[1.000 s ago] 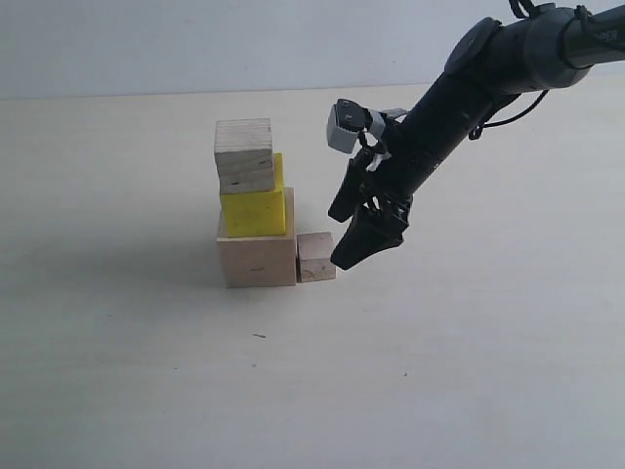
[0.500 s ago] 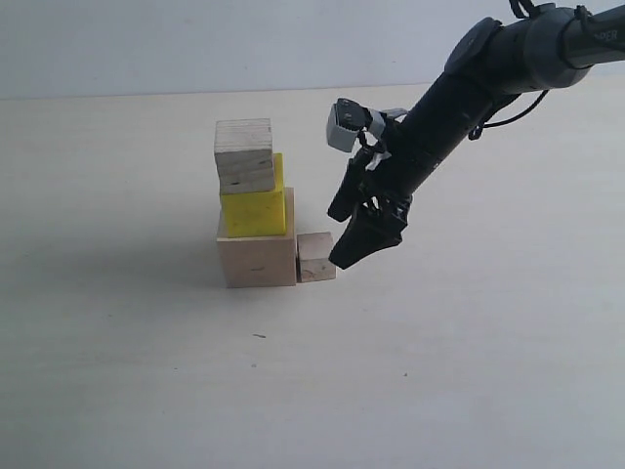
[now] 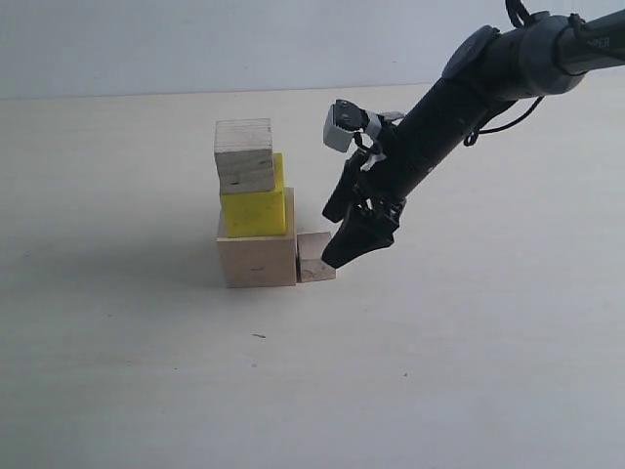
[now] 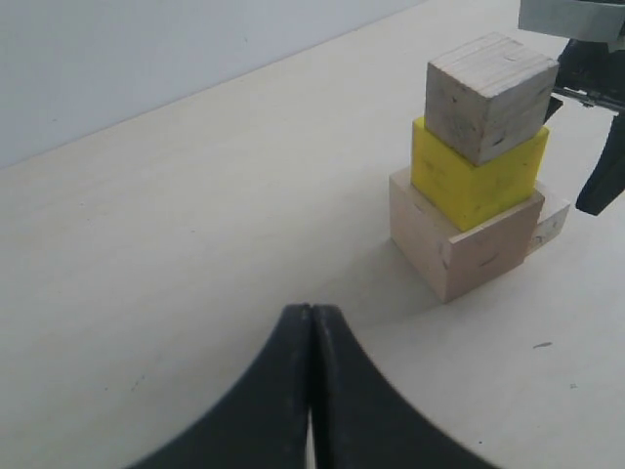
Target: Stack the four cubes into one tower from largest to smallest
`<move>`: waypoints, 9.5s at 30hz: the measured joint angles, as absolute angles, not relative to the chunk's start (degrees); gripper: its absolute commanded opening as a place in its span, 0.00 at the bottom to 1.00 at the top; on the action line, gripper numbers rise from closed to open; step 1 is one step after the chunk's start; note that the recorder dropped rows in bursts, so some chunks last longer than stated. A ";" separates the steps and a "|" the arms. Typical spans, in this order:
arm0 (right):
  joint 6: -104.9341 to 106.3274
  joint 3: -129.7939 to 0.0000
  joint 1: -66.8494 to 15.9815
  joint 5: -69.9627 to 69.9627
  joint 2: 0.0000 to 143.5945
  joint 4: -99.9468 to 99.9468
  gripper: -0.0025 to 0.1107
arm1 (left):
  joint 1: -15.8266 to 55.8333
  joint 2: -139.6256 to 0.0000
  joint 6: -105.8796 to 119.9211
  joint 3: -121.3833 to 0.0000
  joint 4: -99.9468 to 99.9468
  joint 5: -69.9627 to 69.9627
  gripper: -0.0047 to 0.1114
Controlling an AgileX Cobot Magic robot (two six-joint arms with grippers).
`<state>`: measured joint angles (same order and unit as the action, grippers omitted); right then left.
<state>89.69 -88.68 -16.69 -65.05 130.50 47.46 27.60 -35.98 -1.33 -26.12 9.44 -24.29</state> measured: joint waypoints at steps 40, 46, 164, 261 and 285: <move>85.13 -89.25 -18.97 -63.41 132.62 39.18 0.02 | 27.60 -35.98 -0.96 -26.12 10.12 -24.29 0.04; 80.20 -89.38 -18.97 -64.16 130.35 30.30 0.02 | 27.60 -35.98 -0.96 -26.12 10.12 -24.29 0.04; -38.74 -104.64 -49.81 -65.81 110.96 -10.01 0.02 | 27.60 -34.19 -1.15 -26.12 8.58 -23.51 0.04; -38.75 -104.64 -49.81 -64.84 112.18 -10.83 0.49 | 27.60 -34.19 -1.15 -26.12 8.58 -23.51 0.04; -38.75 -104.64 -49.81 -64.84 112.18 -9.36 0.56 | 27.60 -34.19 -1.15 -26.12 8.58 -23.51 0.04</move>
<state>-38.75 -104.64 -49.81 -64.84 112.18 -9.36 27.60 -34.19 -1.15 -26.12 8.58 -23.51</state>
